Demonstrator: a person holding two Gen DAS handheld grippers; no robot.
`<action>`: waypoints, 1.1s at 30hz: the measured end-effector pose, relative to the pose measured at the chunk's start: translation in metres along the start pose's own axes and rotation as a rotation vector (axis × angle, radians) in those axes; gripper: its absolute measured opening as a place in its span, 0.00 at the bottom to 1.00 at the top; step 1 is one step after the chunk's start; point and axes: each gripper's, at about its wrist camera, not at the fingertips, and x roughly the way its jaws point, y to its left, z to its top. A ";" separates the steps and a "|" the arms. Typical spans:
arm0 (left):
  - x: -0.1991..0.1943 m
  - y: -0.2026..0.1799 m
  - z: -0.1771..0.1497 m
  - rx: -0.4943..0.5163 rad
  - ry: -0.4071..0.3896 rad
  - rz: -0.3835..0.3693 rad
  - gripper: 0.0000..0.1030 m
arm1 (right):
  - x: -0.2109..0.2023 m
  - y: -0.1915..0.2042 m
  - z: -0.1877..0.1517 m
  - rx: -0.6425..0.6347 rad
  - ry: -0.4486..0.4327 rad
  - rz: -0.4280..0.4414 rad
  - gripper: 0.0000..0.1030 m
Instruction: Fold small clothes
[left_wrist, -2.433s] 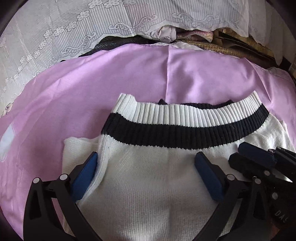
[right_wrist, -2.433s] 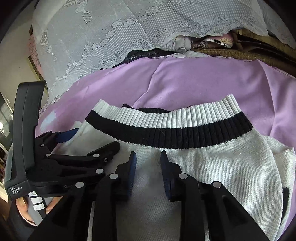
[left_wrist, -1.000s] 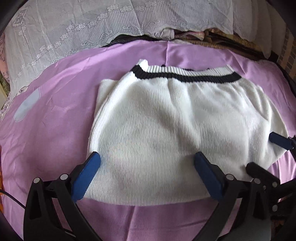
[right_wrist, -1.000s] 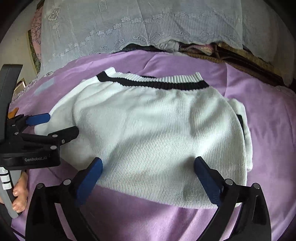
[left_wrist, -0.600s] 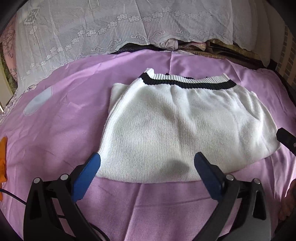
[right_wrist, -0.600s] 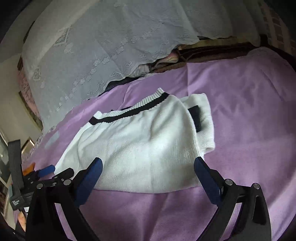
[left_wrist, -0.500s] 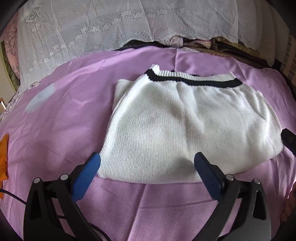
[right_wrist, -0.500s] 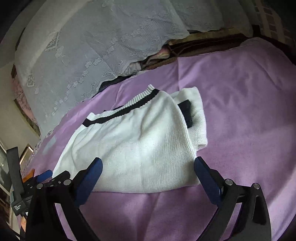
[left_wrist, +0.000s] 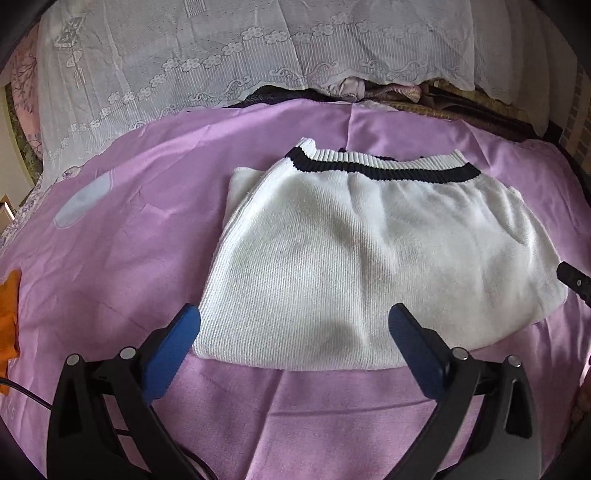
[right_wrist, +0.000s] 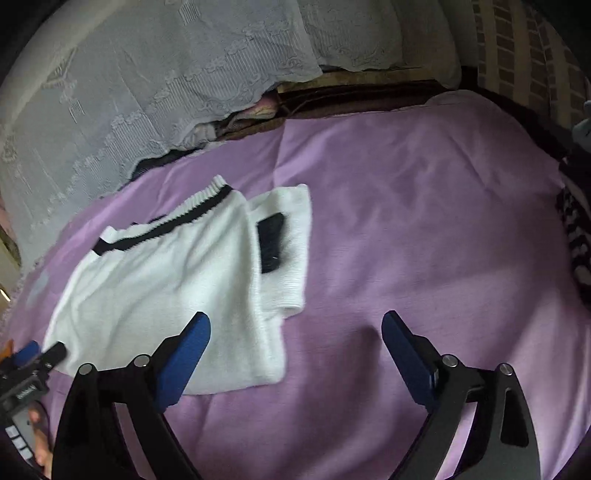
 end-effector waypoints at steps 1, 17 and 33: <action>0.008 -0.004 -0.001 0.024 0.032 0.033 0.96 | 0.006 -0.006 0.000 0.017 0.031 0.001 0.81; -0.034 -0.053 0.026 0.065 -0.016 -0.066 0.96 | -0.003 -0.036 0.013 0.245 0.001 0.390 0.62; 0.040 -0.129 0.045 0.069 0.014 0.062 0.96 | 0.056 -0.037 0.025 0.315 0.098 0.422 0.55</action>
